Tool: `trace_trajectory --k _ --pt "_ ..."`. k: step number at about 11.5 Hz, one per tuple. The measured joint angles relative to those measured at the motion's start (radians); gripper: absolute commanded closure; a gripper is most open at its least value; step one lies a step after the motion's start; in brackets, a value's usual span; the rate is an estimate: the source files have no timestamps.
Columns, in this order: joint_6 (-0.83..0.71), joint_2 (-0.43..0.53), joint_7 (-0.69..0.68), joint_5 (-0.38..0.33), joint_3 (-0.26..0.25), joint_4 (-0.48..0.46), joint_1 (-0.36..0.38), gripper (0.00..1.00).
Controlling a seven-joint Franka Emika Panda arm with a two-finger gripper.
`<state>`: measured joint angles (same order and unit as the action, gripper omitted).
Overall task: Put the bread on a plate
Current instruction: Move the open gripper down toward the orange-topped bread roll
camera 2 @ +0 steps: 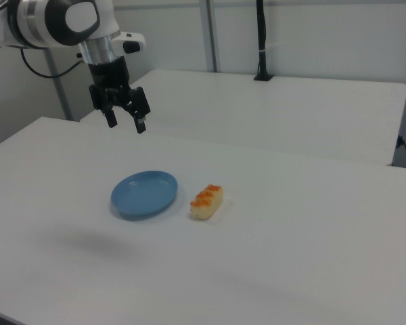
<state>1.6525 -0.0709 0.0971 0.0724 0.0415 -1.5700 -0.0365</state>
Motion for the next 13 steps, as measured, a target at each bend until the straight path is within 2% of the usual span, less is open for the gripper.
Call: trace_trajectory --k 7,13 --pt "0.022 -0.012 -0.09 0.0 -0.004 -0.002 -0.042 0.0" --pt "0.197 -0.125 -0.108 0.0 -0.005 -0.008 -0.106 0.0"
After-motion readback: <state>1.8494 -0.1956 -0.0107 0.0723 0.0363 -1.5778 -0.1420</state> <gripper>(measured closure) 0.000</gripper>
